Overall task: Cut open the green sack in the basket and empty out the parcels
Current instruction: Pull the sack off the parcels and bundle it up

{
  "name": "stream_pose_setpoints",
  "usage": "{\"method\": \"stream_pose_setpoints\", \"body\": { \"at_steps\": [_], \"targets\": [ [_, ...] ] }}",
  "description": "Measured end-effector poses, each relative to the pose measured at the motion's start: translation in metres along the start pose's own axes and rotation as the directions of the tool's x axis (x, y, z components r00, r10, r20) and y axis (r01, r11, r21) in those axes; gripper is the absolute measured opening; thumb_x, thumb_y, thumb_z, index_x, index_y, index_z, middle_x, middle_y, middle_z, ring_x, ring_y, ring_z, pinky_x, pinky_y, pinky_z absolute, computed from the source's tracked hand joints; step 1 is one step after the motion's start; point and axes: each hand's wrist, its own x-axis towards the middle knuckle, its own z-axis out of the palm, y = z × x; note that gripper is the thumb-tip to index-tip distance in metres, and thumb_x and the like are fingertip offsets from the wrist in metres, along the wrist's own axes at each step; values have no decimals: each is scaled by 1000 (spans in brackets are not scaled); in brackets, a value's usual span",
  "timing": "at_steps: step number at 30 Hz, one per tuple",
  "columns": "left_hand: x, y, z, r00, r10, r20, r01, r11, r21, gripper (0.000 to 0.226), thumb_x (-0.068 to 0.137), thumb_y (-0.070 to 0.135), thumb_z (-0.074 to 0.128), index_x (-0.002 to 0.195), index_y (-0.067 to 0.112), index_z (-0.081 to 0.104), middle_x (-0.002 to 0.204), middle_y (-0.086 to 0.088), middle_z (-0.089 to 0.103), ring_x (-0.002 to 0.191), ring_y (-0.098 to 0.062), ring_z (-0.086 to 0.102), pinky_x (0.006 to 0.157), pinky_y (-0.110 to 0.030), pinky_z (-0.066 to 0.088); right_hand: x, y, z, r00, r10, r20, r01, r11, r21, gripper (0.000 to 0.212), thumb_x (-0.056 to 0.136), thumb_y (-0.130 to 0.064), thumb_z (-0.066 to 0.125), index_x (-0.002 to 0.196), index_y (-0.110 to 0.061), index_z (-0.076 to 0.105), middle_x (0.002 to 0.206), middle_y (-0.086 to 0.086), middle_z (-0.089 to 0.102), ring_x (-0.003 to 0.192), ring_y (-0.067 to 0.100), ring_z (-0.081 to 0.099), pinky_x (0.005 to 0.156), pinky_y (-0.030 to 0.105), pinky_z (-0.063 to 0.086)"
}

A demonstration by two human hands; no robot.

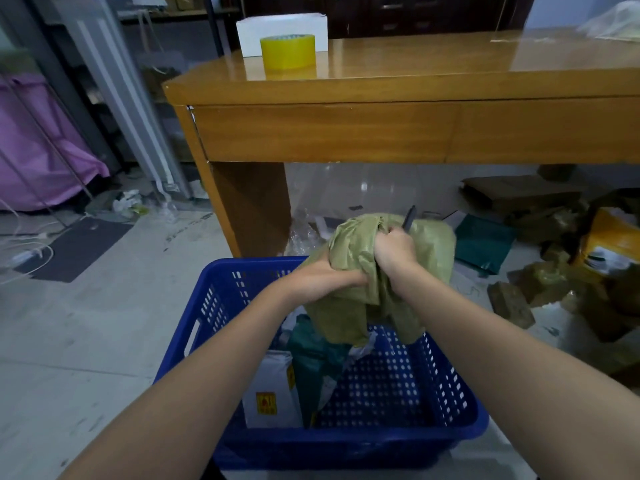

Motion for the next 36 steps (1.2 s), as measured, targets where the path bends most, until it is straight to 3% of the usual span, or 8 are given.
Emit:
{"method": "stream_pose_setpoints", "body": {
  "at_steps": [4,7,9,12,20,26,34,36],
  "targets": [
    [19,-20,1,971,26,-239,64,931,359,50,69,38,65,116,25,57,107,-1,64,96,-21,61,81,-33,52,-13,-3,4,935,134,330,-176,979,101,44,85,-39,48,118,-15,64,115,11,70,101,30,66,92,40,54],
    [13,-23,-2,896,45,-442,77,964,254,21,82,19,51,96,13,65,96,-11,67,90,-32,61,77,-39,54,-14,-6,-7,927,8,375,-79,981,175,32,83,-39,51,98,-17,69,106,9,72,100,29,65,90,40,51],
    [10,-25,-12,862,11,-506,67,989,135,24,85,13,51,100,10,69,99,-13,68,93,-33,62,83,-41,54,-9,-6,-15,976,-99,196,123,986,-114,42,82,-45,51,109,-17,66,123,12,63,113,31,56,95,42,44],
    [4,-23,-24,876,-17,-482,-68,985,-157,25,88,6,52,101,20,69,104,-11,69,98,-32,64,89,-45,54,-6,-2,-24,965,-263,18,201,690,-696,62,86,-55,50,131,-13,55,143,16,42,134,36,35,107,47,30],
    [3,1,3,954,-233,-191,-55,488,-871,34,100,16,40,123,3,61,99,-18,68,86,-31,66,66,-38,58,-5,9,10,942,120,314,-137,990,32,120,48,-91,52,147,-23,43,146,5,50,128,32,52,106,51,42],
    [-2,-4,10,962,-231,-143,-31,430,-902,40,103,26,31,107,6,65,121,-20,64,112,-36,60,94,-50,47,16,14,-8,975,101,199,-91,994,-63,149,18,-101,55,144,-22,46,146,4,51,136,33,43,108,53,38],
    [-28,-6,24,960,-245,-136,-46,343,-938,41,104,35,33,109,9,65,93,-11,74,75,-26,71,56,-34,58,0,11,-34,974,16,228,-61,979,194,85,61,-67,77,117,-4,67,106,10,74,93,26,72,88,43,58],
    [-41,-10,37,960,-242,-140,-63,300,-952,43,103,39,35,125,13,60,99,-18,74,83,-32,73,67,-36,60,-10,22,-35,958,30,285,-107,960,258,80,63,-63,79,117,-5,66,104,10,75,94,26,73,88,44,58]
  ]
}}
